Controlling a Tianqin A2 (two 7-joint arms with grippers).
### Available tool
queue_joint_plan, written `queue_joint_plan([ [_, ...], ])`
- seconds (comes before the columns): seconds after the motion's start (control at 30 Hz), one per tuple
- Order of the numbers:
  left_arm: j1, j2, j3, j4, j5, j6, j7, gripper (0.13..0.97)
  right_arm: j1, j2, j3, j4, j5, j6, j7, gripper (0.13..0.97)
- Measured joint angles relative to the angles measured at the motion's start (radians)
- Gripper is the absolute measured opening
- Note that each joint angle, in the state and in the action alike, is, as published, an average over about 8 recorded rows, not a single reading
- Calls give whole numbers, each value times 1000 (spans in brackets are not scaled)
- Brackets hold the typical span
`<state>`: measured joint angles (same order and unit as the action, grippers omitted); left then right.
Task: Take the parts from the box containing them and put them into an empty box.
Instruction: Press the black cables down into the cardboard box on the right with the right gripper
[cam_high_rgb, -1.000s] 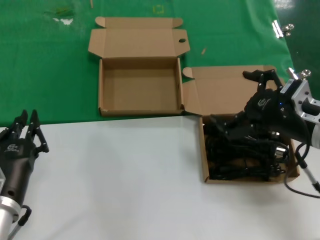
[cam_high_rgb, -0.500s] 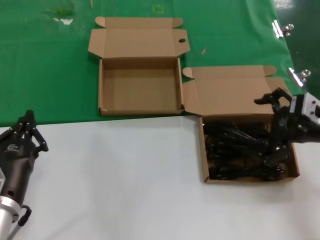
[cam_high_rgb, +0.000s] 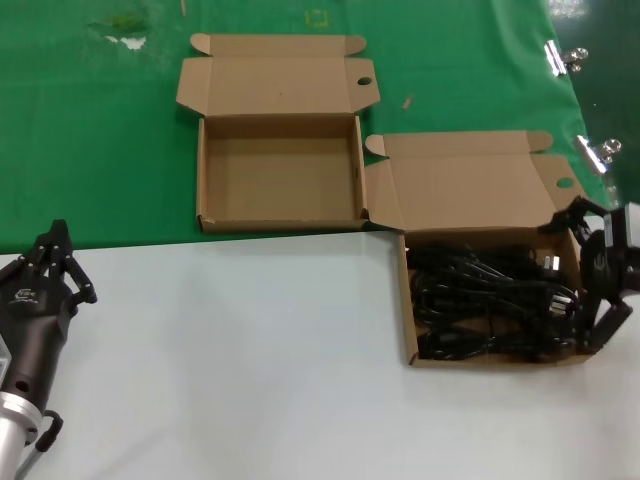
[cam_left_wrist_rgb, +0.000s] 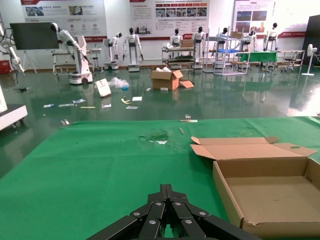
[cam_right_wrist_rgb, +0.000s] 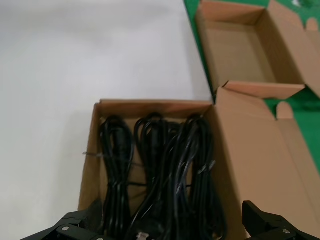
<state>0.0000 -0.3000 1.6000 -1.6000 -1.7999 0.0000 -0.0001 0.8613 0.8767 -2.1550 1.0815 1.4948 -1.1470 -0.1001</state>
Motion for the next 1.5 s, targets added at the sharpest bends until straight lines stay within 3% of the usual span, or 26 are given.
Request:
queue_joint_plan([
  [0.53, 0, 0, 0, 0, 0, 0, 0, 140, 4, -59, 34, -136, -78, 4, -115, 958],
  [0.83, 0, 0, 0, 0, 0, 0, 0, 140, 9, -77, 51, -157, -101, 12, -129, 892],
  [1.13, 0, 0, 0, 0, 0, 0, 0, 140, -5, -82, 62, -151, -117, 20, -131, 760],
  [1.5, 0, 0, 0, 0, 0, 0, 0, 140, -10, -86, 72, -139, -130, 24, -126, 513],
])
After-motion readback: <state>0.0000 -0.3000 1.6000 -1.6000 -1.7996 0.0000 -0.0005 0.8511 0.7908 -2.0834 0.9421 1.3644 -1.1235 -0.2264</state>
